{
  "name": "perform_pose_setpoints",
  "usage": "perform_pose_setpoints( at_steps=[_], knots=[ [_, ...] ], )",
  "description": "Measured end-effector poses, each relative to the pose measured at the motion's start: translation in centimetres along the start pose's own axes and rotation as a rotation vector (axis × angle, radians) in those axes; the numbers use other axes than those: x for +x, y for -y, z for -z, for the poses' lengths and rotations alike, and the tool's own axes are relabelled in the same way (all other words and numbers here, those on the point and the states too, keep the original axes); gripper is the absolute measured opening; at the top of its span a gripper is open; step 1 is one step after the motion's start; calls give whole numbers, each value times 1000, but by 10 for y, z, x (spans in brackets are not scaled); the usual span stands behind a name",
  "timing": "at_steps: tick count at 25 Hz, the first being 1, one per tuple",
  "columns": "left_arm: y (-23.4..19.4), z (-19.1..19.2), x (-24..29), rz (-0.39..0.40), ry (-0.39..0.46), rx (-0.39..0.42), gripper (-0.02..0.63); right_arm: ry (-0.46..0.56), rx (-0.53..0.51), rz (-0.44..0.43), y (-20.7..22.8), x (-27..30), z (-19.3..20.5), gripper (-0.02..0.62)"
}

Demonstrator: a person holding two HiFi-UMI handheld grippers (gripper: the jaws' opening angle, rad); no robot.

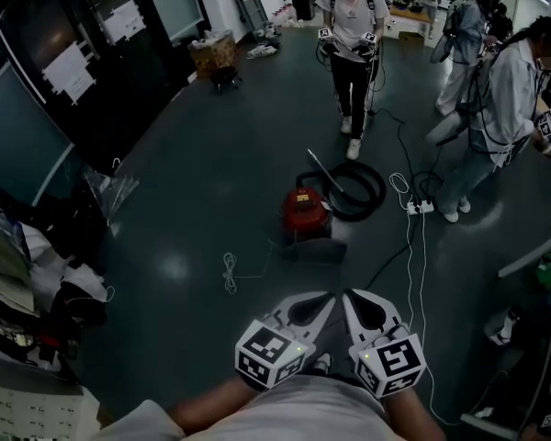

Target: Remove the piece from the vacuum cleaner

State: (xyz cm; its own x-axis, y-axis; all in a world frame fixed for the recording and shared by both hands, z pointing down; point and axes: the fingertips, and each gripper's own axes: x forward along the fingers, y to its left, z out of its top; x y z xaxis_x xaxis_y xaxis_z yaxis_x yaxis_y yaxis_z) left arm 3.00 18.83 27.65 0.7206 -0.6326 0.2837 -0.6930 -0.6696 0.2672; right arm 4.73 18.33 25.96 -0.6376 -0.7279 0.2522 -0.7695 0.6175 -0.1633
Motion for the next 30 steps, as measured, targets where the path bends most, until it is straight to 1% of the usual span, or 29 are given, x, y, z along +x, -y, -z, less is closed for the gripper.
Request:
perform_pose_setpoints(
  at_steps=[7,10,14,20,26,30],
  knots=[
    [-11,5,13,-24,-13,-3,6,-11,6,-11,18,10,4,15],
    [-25,5,17,-37,-23,-7,6,-27,1,-25,20,24,5,15],
    [-51,5,28,-48,-36,6,6,-50,17,-23,30,51,9,15],
    [-114,1,50,-24,-57,16,6,-73,9,-21,45,118,5,15],
    [-199,-16,81,12,-70,55,6,-94,17,12,73,200,-4,15],
    [-250,-27,96,45,-81,91,6,-101,14,26,82,246,-8,15]
  ],
)
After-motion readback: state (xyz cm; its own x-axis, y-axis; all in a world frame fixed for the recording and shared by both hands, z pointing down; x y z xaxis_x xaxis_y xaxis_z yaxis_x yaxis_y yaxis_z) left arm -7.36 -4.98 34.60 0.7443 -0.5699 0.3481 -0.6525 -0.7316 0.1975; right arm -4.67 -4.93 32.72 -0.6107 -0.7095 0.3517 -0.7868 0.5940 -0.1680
